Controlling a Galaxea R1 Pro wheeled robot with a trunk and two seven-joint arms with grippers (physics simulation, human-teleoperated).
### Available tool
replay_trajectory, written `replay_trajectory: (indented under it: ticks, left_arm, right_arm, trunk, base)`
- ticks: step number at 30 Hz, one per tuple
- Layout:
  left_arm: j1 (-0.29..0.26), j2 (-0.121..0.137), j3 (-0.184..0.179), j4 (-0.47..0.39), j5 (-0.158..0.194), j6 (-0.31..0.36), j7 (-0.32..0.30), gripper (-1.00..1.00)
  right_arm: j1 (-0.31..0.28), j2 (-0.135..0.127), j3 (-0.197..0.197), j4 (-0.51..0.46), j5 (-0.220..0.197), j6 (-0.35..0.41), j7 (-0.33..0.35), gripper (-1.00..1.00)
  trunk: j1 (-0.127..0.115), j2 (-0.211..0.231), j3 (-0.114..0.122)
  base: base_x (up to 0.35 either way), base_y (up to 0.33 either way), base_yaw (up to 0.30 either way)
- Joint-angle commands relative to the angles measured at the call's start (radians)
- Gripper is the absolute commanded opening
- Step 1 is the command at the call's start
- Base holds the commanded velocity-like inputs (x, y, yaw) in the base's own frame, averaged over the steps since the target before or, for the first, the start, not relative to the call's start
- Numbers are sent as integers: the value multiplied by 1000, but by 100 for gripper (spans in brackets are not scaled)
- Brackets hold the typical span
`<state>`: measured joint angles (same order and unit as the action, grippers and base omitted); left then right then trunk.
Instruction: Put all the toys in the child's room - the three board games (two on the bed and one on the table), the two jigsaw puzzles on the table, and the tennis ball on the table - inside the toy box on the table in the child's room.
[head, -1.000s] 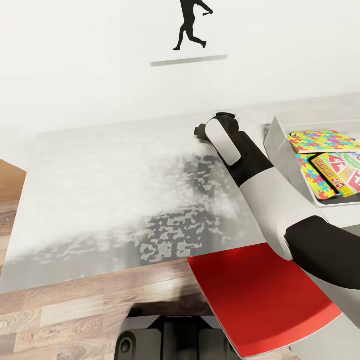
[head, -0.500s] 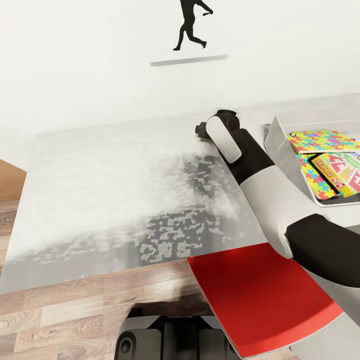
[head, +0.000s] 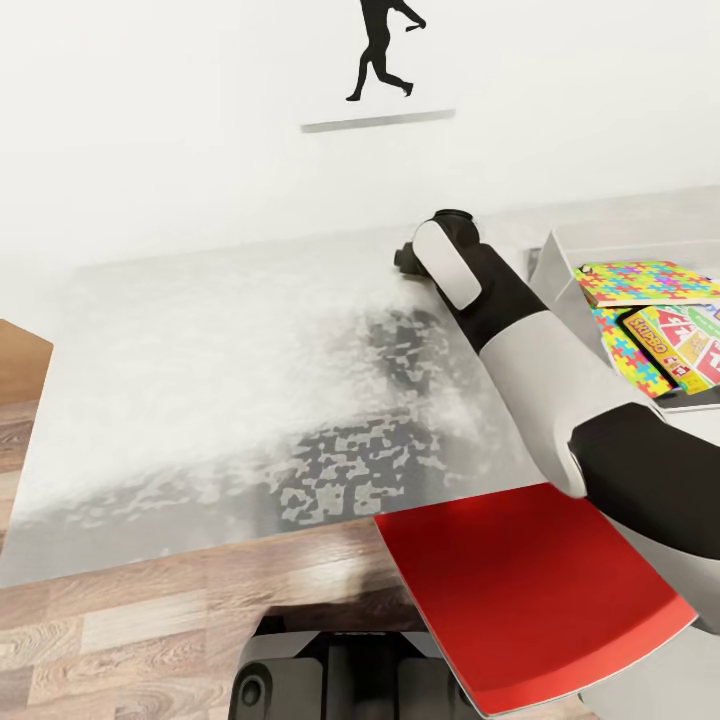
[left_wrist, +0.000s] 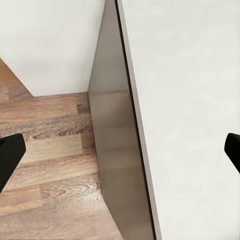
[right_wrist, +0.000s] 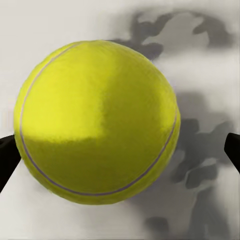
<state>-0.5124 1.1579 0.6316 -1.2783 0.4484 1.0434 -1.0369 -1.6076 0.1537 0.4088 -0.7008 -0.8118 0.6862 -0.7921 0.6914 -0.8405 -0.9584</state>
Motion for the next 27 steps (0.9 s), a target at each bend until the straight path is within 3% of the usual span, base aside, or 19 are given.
replay_trajectory:
  ticks: [1,10,27]
  left_arm:
    - [-1,0,0,1,-3,4,-5,100]
    - [-1,0,-1,1,-4,4,-5,100]
    - [-1,0,-1,1,-6,4,-5,100]
  right_arm:
    - [-3,0,-1,9,-9,0,-8,100]
    - [-14,1,-23,55,-9,-5,-7,100]
    - [-29,6,-25,57,-10,-4,-5,100]
  trunk:
    - [0,-1,-1]
    - [0,-1,-1]
    - [0,-1,-1]
  base:
    - [0,0,0]
    - [0,0,0]
    - [0,0,0]
